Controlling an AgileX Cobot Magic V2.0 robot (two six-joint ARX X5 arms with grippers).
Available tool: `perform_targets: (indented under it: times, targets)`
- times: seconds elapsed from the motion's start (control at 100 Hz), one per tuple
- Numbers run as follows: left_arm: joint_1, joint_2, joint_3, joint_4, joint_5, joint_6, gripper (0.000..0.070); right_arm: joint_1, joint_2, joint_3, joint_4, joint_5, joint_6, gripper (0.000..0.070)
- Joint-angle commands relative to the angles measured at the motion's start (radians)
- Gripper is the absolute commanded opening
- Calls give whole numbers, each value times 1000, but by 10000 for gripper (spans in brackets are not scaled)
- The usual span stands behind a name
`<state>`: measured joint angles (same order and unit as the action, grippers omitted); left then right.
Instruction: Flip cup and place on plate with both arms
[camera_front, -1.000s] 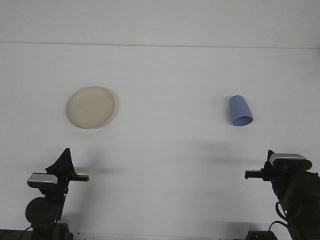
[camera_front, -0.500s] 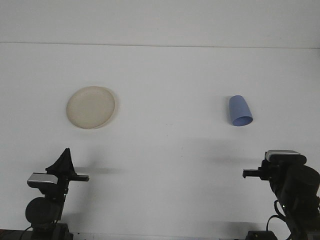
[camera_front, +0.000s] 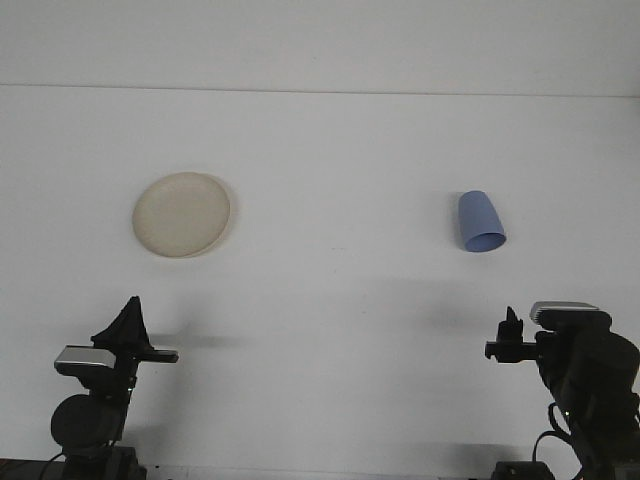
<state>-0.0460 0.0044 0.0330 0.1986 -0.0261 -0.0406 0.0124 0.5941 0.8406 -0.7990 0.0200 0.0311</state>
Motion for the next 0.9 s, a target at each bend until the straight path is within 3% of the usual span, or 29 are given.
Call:
perform_targets:
  times: [0.0,0.41,0.89]
  targets:
    - [2,-1,-19,12,3,3,11,2,5,13,16,-2,3,490]
    - [2,-1,-19,12,3,3,11,-1,262,-34,396,-17,-9,490]
    - [2,-1,-19,12,3,3,11,-46,515,-336,958,-20,1,490]
